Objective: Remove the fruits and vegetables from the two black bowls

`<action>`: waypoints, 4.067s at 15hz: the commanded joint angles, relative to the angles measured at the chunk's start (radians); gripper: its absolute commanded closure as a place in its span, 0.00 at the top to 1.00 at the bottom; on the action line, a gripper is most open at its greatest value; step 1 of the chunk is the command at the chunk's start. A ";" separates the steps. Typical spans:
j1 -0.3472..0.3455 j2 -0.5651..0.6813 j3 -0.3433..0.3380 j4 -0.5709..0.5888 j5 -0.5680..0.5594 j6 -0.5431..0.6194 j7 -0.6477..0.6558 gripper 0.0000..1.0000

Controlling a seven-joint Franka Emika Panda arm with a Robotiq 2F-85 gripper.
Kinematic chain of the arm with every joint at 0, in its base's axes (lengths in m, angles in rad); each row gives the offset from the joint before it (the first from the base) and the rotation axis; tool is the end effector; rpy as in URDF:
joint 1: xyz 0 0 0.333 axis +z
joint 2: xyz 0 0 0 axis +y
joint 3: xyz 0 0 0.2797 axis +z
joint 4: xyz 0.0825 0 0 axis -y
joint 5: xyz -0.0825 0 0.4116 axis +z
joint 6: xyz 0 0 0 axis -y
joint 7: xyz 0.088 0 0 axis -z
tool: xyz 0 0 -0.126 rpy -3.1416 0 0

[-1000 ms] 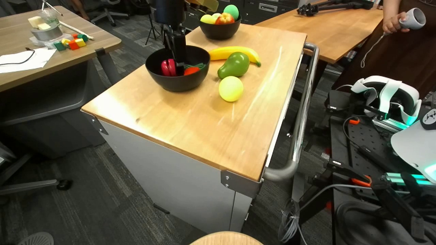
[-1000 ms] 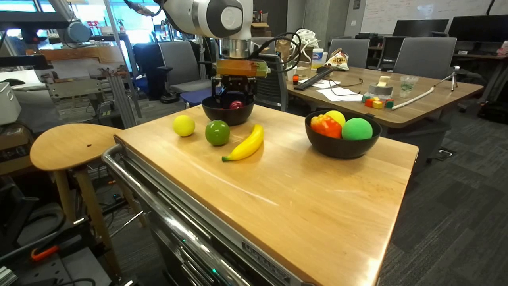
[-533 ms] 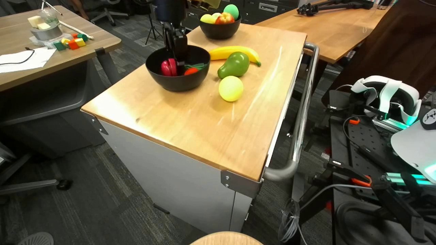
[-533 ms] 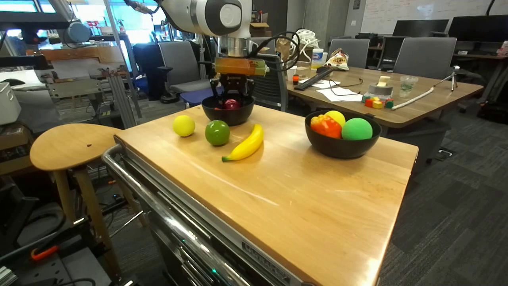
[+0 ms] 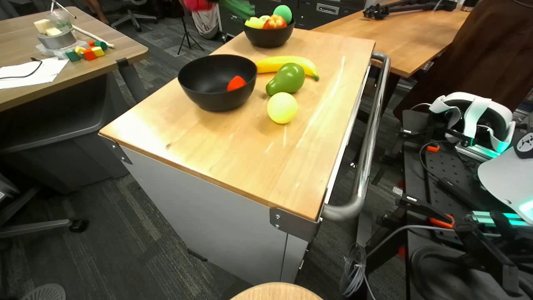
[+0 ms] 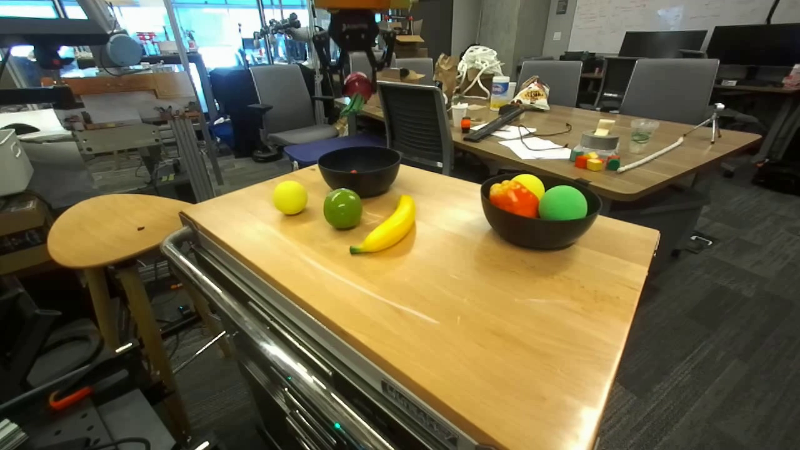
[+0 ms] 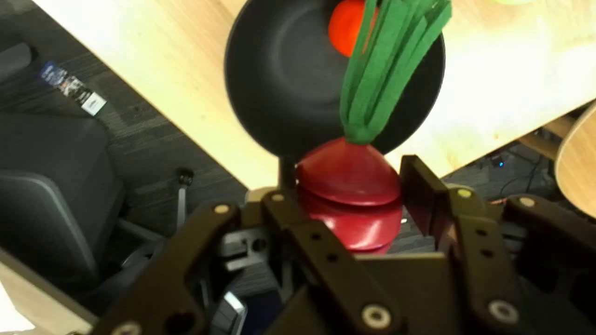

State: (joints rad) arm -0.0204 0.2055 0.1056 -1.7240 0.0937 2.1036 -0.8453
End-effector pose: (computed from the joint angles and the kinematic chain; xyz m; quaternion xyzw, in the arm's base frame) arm 0.6581 0.0590 0.4150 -0.8988 -0.4264 -0.1006 0.0167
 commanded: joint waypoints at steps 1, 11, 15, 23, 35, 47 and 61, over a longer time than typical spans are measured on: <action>-0.061 -0.065 -0.055 -0.001 0.059 -0.037 -0.047 0.31; -0.118 0.161 -0.104 0.044 0.044 -0.051 -0.061 0.31; -0.115 0.247 -0.102 0.079 -0.008 -0.026 -0.040 0.31; -0.106 0.317 -0.117 0.132 -0.121 -0.013 0.048 0.73; -0.052 0.142 0.000 0.088 -0.032 -0.056 0.054 1.00; -0.010 0.237 0.028 0.052 -0.031 0.212 0.032 1.00; 0.046 0.265 0.032 0.000 -0.126 0.125 0.101 1.00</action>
State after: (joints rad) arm -0.0064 0.4993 0.1608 -1.6920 0.0294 2.2586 -0.7940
